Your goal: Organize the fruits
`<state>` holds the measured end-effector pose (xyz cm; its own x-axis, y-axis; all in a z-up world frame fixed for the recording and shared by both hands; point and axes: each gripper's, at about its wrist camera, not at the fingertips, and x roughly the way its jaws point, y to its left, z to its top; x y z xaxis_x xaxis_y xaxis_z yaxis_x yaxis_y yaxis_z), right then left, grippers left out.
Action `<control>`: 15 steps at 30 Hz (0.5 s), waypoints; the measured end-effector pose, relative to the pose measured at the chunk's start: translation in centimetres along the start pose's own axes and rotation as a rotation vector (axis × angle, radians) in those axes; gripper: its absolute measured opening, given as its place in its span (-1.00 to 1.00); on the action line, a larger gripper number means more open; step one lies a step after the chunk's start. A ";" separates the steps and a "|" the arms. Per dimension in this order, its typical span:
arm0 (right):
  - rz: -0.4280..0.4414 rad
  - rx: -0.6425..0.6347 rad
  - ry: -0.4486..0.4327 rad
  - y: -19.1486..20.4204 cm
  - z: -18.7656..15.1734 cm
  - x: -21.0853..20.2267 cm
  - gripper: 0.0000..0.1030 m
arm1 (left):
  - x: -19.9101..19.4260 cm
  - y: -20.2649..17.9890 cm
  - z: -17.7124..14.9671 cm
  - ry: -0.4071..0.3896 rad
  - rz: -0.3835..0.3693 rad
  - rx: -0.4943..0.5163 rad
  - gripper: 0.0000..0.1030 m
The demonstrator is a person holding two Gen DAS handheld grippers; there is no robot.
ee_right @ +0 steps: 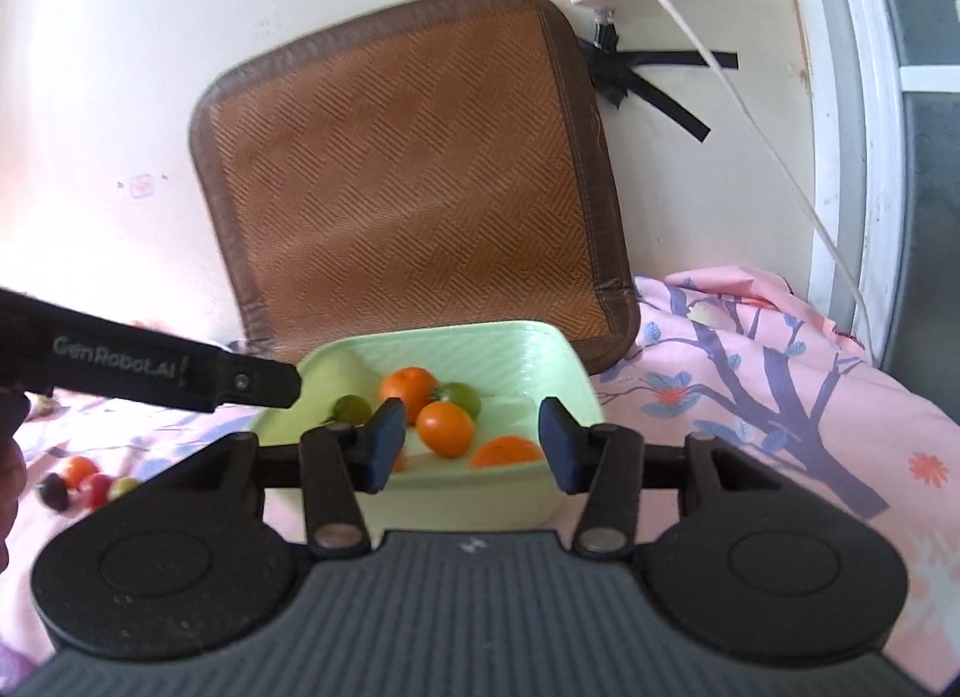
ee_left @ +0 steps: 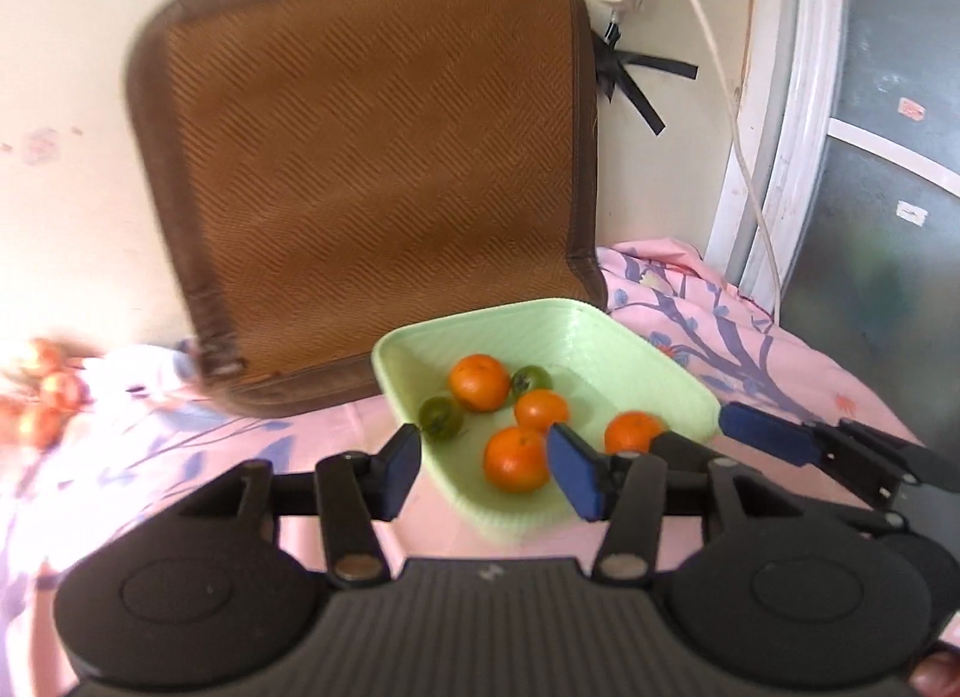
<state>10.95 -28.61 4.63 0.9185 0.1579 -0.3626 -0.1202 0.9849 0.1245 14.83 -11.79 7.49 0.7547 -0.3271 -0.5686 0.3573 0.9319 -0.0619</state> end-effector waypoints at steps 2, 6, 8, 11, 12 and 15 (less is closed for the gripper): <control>0.012 0.015 -0.002 0.6 -0.7 -1.8 0.00 | -1.6 0.1 -0.9 -0.013 0.006 0.001 -0.06; 0.041 0.060 0.013 2.0 -2.4 -4.8 0.00 | -4.2 0.4 -2.5 -0.028 0.013 -0.012 -0.05; 0.060 0.084 0.030 2.8 -3.3 -6.0 0.00 | -5.3 0.7 -3.5 -0.028 0.015 -0.021 -0.04; 0.091 0.121 0.062 3.8 -4.2 -7.1 0.00 | -6.5 1.2 -5.2 -0.018 0.025 -0.023 -0.04; 0.099 0.133 0.073 4.0 -4.4 -7.3 0.00 | -6.8 1.4 -5.8 -0.015 0.030 -0.023 -0.04; 0.126 0.160 0.108 4.9 -5.0 -7.7 0.00 | -7.9 2.5 -7.6 -0.010 0.047 -0.034 -0.04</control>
<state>1.34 -24.61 3.40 0.8532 0.2938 -0.4309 -0.1620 0.9346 0.3165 5.57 -5.69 5.64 0.7760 -0.2843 -0.5630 0.3026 0.9510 -0.0632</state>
